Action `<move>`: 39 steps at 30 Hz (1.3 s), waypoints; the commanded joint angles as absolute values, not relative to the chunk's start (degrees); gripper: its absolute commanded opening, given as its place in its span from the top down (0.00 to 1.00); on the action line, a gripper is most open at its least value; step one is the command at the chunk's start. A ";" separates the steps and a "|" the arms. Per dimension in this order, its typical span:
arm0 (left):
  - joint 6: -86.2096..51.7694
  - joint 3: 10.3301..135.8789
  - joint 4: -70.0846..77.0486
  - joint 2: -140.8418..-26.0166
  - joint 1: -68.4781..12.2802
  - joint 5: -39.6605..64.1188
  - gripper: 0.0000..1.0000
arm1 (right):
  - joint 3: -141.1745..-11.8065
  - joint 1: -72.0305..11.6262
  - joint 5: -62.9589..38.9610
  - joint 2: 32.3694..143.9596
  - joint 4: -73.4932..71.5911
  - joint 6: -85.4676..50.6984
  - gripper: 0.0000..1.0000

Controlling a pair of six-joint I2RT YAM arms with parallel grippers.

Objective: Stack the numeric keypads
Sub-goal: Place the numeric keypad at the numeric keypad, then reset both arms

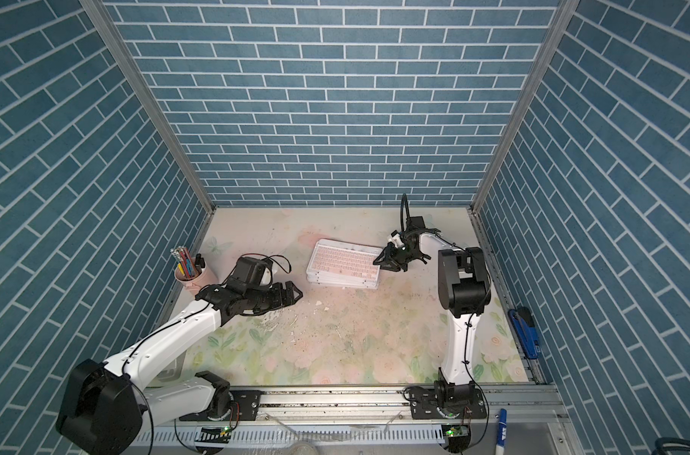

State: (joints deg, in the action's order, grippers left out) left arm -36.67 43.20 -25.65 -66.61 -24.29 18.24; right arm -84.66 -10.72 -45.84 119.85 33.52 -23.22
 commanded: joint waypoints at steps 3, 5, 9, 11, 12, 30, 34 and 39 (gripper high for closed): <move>-36.23 42.62 -25.61 -65.14 -24.05 17.21 0.06 | -87.25 -10.11 -37.43 115.16 38.90 -18.78 0.69; -35.84 42.84 -26.15 -64.90 -24.04 16.09 0.06 | -87.19 -9.95 -33.76 113.59 40.09 -18.14 0.69; -34.62 43.65 -27.68 -64.14 -23.99 12.33 0.06 | -86.21 -9.84 -27.27 108.77 41.28 -16.28 0.70; -33.45 44.54 -28.63 -63.73 -24.03 9.52 0.06 | -84.74 -9.83 -24.33 105.33 40.79 -15.07 0.70; -32.61 45.20 -29.31 -63.62 -24.00 7.28 0.06 | -83.20 -9.84 -22.48 103.01 39.72 -14.93 0.71; -16.00 47.28 -14.57 -60.41 -22.15 -24.03 0.00 | -45.91 -9.17 12.90 61.55 15.27 -14.76 0.50; -13.41 42.35 -7.58 -58.69 -18.68 -28.76 0.00 | -41.65 -8.96 19.33 58.28 12.87 -15.56 0.32; -10.26 34.24 3.34 -57.84 -14.54 -31.03 0.00 | -35.65 -8.61 24.00 56.30 6.31 -15.78 0.25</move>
State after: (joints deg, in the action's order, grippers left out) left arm -13.87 37.43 -4.62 -58.08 -16.03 -27.33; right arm -37.78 -8.93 17.65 57.34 12.12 -16.03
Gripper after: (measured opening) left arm 0.996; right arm 0.749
